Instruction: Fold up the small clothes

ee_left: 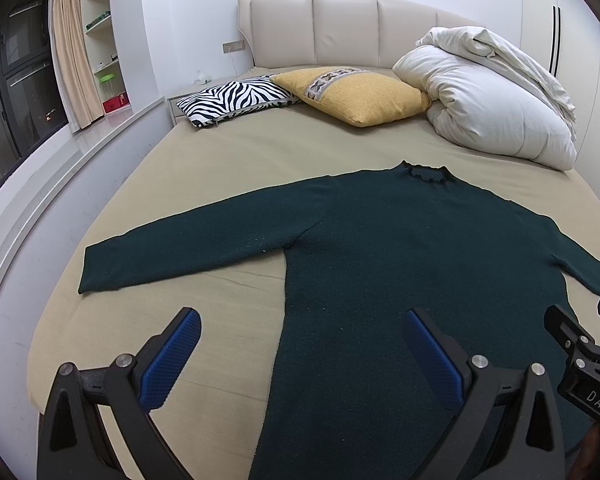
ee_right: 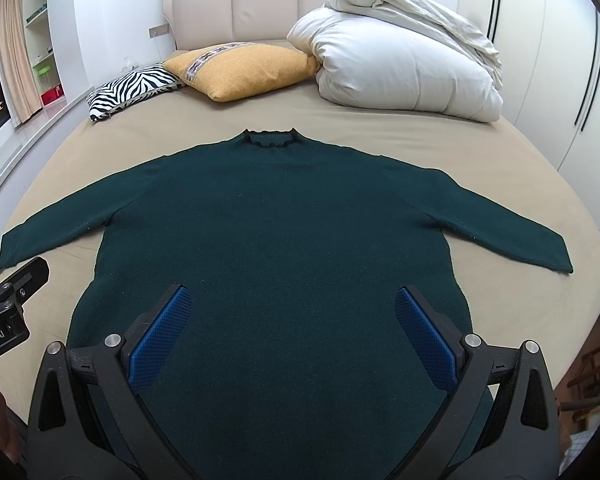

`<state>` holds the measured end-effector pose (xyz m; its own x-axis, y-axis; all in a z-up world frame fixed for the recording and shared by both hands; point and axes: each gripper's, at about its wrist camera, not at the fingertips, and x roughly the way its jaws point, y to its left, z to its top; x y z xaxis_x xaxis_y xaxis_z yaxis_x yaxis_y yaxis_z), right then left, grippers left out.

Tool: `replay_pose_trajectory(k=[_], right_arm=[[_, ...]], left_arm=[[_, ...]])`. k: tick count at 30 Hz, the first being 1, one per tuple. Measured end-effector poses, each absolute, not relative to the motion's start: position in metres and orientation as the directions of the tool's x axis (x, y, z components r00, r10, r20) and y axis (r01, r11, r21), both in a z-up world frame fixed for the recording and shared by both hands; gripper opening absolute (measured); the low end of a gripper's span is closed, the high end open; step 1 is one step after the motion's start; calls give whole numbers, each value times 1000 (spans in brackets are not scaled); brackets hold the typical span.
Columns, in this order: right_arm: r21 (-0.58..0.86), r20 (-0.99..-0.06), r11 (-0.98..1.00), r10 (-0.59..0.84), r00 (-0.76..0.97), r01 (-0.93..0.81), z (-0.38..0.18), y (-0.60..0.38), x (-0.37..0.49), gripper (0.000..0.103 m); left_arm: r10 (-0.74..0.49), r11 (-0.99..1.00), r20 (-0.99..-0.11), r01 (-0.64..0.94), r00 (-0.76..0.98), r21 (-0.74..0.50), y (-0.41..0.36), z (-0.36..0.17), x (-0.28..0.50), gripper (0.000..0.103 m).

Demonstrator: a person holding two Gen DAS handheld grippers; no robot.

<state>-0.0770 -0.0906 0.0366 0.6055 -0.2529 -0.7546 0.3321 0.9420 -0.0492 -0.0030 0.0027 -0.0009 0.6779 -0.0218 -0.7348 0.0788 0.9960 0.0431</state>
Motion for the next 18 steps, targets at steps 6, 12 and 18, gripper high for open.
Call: replay_pose_trajectory(k=[6, 12, 18], right_arm=[[-50, -756, 942, -252, 604, 331, 34, -90, -77, 103], [-49, -760, 943, -249, 600, 329, 31, -88, -77, 103], [-48, -761, 944, -247, 599, 328, 31, -88, -76, 103]], left_arm=[[-22, 996, -735, 79, 678, 43, 3, -1, -3, 103], [-22, 996, -736, 79, 677, 43, 3, -1, -3, 103], [-22, 996, -735, 79, 677, 43, 3, -1, -3, 103]])
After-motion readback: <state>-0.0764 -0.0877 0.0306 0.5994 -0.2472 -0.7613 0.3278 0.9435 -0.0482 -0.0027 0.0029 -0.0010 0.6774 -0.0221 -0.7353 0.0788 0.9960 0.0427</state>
